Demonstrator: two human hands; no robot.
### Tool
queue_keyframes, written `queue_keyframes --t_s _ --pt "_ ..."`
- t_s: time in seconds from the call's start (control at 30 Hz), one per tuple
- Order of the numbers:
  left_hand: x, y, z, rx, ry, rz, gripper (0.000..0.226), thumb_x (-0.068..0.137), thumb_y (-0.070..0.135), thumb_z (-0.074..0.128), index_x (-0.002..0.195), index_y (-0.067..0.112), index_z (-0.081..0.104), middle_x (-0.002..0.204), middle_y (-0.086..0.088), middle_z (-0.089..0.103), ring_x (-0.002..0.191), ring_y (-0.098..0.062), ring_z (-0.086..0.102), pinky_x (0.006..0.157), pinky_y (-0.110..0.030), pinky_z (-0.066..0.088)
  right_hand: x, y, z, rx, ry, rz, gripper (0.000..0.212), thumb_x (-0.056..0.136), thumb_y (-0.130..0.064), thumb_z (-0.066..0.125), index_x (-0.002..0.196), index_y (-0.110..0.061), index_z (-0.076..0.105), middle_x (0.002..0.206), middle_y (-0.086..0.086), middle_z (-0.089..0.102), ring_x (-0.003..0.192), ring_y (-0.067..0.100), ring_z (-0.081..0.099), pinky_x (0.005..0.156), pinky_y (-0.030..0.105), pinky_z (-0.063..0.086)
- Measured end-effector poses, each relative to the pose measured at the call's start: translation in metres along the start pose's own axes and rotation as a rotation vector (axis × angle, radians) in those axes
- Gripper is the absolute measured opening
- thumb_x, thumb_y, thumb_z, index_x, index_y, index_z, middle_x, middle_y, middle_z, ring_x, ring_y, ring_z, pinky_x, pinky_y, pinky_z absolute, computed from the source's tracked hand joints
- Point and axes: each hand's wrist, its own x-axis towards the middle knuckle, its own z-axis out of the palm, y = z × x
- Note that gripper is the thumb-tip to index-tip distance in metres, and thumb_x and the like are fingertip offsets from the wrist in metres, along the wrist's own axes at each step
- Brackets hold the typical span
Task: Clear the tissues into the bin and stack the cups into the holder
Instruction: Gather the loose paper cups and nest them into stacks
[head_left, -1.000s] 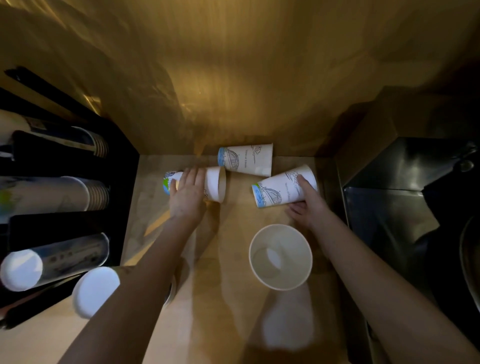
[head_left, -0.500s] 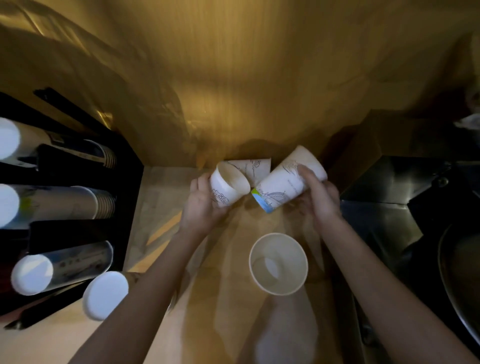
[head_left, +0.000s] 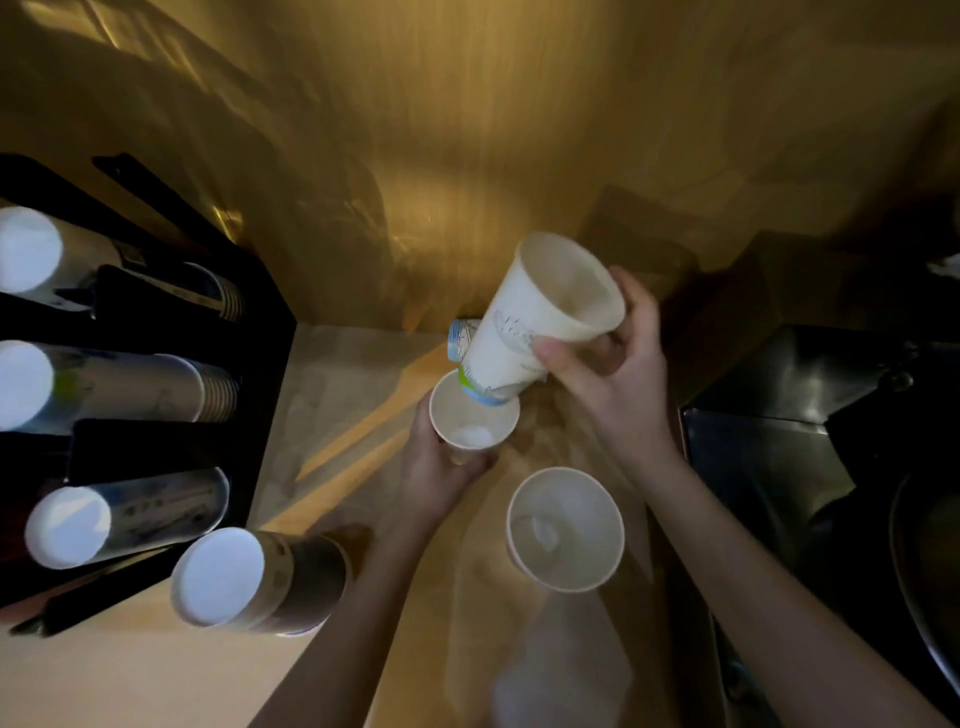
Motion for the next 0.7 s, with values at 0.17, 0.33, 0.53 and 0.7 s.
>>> queue_keyframes --t_s 0.17,0.33,0.53,0.7 --pt "0.002 -0.005 0.0 -0.022 0.003 0.026 0.082 0.057 0.026 0.083 0.12 0.047 0.035 0.126 0.007 0.054 0.113 -0.009 0.053 0.087 -0.014 0.044 -0.006 0.018 0.009 -0.299 -0.204 -0.017 0.084 0.061 -0.024 0.085 0.127 -0.031 0.035 0.117 -0.02 0.051 0.102 -0.014 0.053 0.082 0.001 0.04" --pt "0.004 -0.01 0.001 -0.009 -0.007 0.038 0.089 0.059 0.021 0.085 0.132 0.03 0.035 0.127 0.009 0.051 0.116 -0.006 0.049 0.088 -0.011 0.039 0.001 0.037 0.01 -0.618 -0.433 0.045 0.089 0.06 -0.038 0.082 0.134 -0.029 0.033 0.129 -0.009 0.053 0.115 0.011 0.051 0.092 0.027 0.046" --pt "0.006 -0.01 0.002 0.031 0.002 0.034 0.09 0.055 0.032 0.082 0.131 0.02 0.037 0.121 0.009 0.049 0.114 -0.012 0.05 0.093 -0.028 0.043 0.01 0.051 0.005 -0.766 -0.596 0.088 0.079 0.061 -0.046 0.078 0.129 -0.029 0.043 0.132 -0.01 0.052 0.119 0.006 0.048 0.097 0.031 0.043" --pt "0.006 -0.011 0.003 0.024 0.012 0.033 0.089 0.055 0.026 0.084 0.131 0.022 0.037 0.122 0.009 0.049 0.115 -0.013 0.05 0.094 -0.031 0.045 0.021 0.054 0.002 -0.549 -0.521 0.169 0.037 0.078 -0.032 0.071 0.111 -0.019 0.063 0.103 -0.014 0.061 0.094 -0.005 0.055 0.08 0.004 0.039"
